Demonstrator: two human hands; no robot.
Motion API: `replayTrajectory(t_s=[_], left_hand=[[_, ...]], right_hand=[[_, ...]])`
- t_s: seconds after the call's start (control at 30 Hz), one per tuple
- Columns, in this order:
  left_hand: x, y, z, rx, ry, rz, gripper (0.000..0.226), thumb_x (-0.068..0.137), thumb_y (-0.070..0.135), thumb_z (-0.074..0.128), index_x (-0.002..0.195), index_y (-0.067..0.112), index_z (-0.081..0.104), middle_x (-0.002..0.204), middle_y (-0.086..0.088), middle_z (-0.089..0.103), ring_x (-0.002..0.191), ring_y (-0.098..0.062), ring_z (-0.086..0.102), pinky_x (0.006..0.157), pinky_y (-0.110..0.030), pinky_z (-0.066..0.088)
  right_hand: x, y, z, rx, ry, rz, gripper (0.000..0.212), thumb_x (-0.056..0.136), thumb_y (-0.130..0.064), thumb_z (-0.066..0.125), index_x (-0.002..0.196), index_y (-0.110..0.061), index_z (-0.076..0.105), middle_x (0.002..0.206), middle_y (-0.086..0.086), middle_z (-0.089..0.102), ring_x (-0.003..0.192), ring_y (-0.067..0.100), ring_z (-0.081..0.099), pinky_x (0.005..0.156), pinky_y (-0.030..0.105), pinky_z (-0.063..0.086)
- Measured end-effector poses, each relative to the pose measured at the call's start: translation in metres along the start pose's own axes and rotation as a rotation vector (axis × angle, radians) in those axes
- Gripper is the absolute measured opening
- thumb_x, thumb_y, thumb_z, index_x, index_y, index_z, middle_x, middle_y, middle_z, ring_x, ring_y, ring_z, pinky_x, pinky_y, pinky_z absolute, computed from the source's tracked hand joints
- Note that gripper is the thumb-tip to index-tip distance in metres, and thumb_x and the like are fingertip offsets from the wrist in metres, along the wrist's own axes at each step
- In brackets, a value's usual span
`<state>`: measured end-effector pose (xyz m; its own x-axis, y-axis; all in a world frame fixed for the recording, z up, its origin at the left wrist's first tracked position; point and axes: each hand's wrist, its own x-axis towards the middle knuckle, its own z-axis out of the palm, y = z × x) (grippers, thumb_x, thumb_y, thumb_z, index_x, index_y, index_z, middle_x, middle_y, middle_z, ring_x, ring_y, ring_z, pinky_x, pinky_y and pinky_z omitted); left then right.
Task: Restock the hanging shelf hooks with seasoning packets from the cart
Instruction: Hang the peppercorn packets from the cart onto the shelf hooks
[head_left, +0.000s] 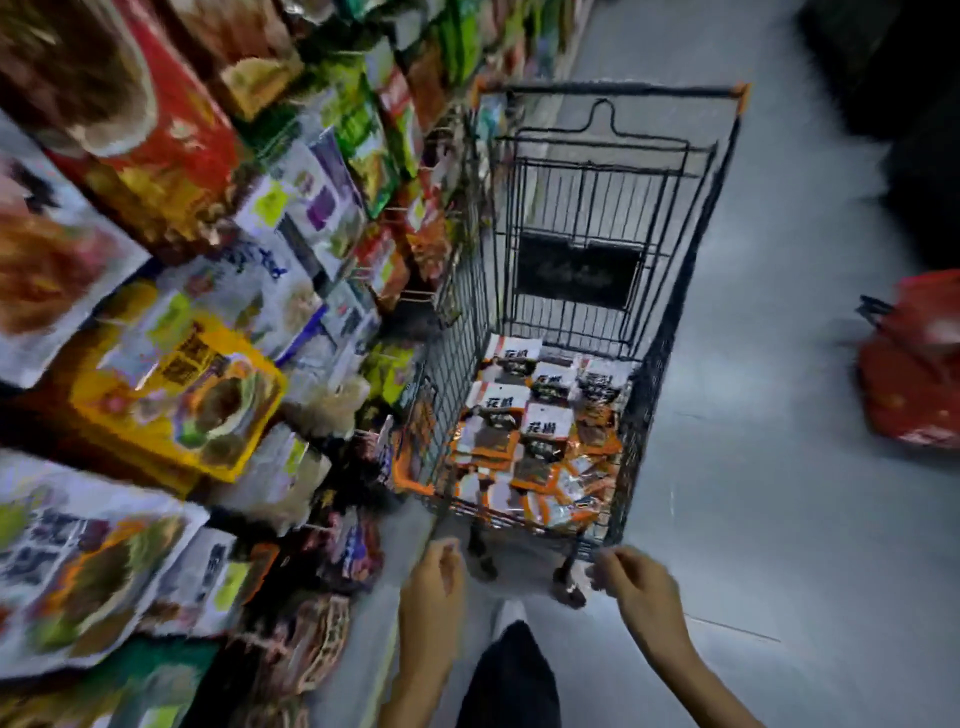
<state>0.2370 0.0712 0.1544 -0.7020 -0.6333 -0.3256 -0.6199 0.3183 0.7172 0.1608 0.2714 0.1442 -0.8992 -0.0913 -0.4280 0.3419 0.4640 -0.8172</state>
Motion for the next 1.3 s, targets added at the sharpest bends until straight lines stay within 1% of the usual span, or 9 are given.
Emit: replayTrajectory(t_s=[0.13, 0.27, 0.37, 0.53, 0.67, 0.77, 0.97, 1.13, 1.3], left_hand=[[0.082, 0.032, -0.007, 0.062, -0.010, 0.119, 0.019, 0.096, 0.013, 0.052, 0.112, 0.010, 0.063, 0.104, -0.011, 0.066, 0.094, -0.026, 0.062, 0.075, -0.030, 0.045], [0.168, 0.058, -0.017, 0.194, 0.064, 0.269, 0.022, 0.095, 0.010, 0.054, 0.116, 0.005, 0.061, 0.109, -0.014, 0.061, 0.092, -0.019, 0.055, 0.075, -0.020, 0.035], [0.226, 0.065, -0.015, 0.318, 0.124, 0.313, 0.029, 0.092, 0.007, 0.057, 0.120, 0.000, 0.057, 0.117, -0.018, 0.059, 0.108, -0.032, 0.055, 0.085, -0.036, 0.043], [0.294, 0.051, 0.007, 0.371, 0.118, 0.220, 0.049, 0.092, 0.012, 0.058, 0.136, -0.002, 0.043, 0.135, -0.022, 0.048, 0.125, -0.036, 0.044, 0.098, -0.044, 0.039], [0.323, 0.028, 0.029, 0.295, 0.085, 0.142, 0.053, 0.096, 0.017, 0.053, 0.143, 0.002, 0.034, 0.141, -0.019, 0.044, 0.127, -0.033, 0.043, 0.099, -0.040, 0.038], [0.331, 0.016, 0.038, 0.291, 0.055, 0.132, 0.048, 0.098, 0.018, 0.048, 0.142, 0.002, 0.036, 0.140, -0.019, 0.047, 0.126, -0.034, 0.046, 0.097, -0.037, 0.039], [0.335, 0.008, 0.042, 0.286, -0.005, 0.180, 0.042, 0.100, 0.018, 0.043, 0.138, 0.001, 0.042, 0.132, -0.019, 0.053, 0.120, -0.034, 0.050, 0.093, -0.037, 0.040], [0.335, 0.009, 0.032, 0.296, -0.085, 0.169, 0.039, 0.101, 0.018, 0.040, 0.135, 0.000, 0.045, 0.113, -0.032, 0.058, 0.102, -0.046, 0.056, 0.084, -0.049, 0.045], [0.319, 0.037, 0.016, 0.354, 0.081, 0.334, 0.038, 0.097, 0.014, 0.049, 0.133, 0.002, 0.046, 0.130, -0.017, 0.052, 0.120, -0.030, 0.049, 0.093, -0.030, 0.036]], right_hand=[[0.068, -0.019, 0.020, -0.007, 0.080, 0.060, 0.027, 0.097, -0.017, 0.053, 0.072, -0.018, 0.064, 0.065, -0.002, 0.066, 0.058, 0.000, 0.059, 0.048, 0.007, 0.040], [0.146, -0.033, 0.048, -0.004, 0.082, 0.090, 0.027, 0.099, -0.021, 0.050, 0.078, -0.011, 0.065, 0.075, 0.007, 0.070, 0.070, 0.022, 0.067, 0.067, 0.030, 0.051], [0.202, -0.030, 0.072, 0.003, 0.074, 0.173, 0.029, 0.100, -0.020, 0.047, 0.089, 0.000, 0.065, 0.083, 0.016, 0.069, 0.077, 0.030, 0.066, 0.071, 0.037, 0.052], [0.274, 0.005, 0.111, -0.027, 0.045, 0.352, 0.016, 0.099, -0.018, 0.050, 0.100, -0.003, 0.056, 0.080, 0.003, 0.055, 0.069, 0.014, 0.051, 0.066, 0.027, 0.040], [0.310, 0.035, 0.136, -0.020, 0.030, 0.481, 0.038, 0.094, -0.017, 0.058, 0.123, 0.006, 0.048, 0.110, 0.019, 0.059, 0.102, 0.030, 0.059, 0.088, 0.041, 0.051], [0.325, 0.052, 0.153, -0.006, 0.047, 0.533, 0.064, 0.091, -0.018, 0.064, 0.139, 0.006, 0.029, 0.128, 0.026, 0.053, 0.120, 0.039, 0.052, 0.101, 0.050, 0.045], [0.336, 0.063, 0.176, 0.003, 0.168, 0.598, 0.031, 0.089, -0.011, 0.065, 0.116, 0.004, 0.061, 0.115, 0.021, 0.066, 0.108, 0.034, 0.062, 0.080, 0.029, 0.046], [0.329, 0.041, 0.160, 0.103, 0.255, 0.549, 0.030, 0.096, -0.011, 0.053, 0.123, 0.003, 0.056, 0.122, 0.023, 0.062, 0.115, 0.037, 0.058, 0.097, 0.044, 0.048], [0.299, 0.002, 0.107, 0.197, 0.336, 0.284, 0.020, 0.096, -0.012, 0.053, 0.115, -0.005, 0.057, 0.110, 0.015, 0.064, 0.107, 0.035, 0.060, 0.090, 0.047, 0.052]])
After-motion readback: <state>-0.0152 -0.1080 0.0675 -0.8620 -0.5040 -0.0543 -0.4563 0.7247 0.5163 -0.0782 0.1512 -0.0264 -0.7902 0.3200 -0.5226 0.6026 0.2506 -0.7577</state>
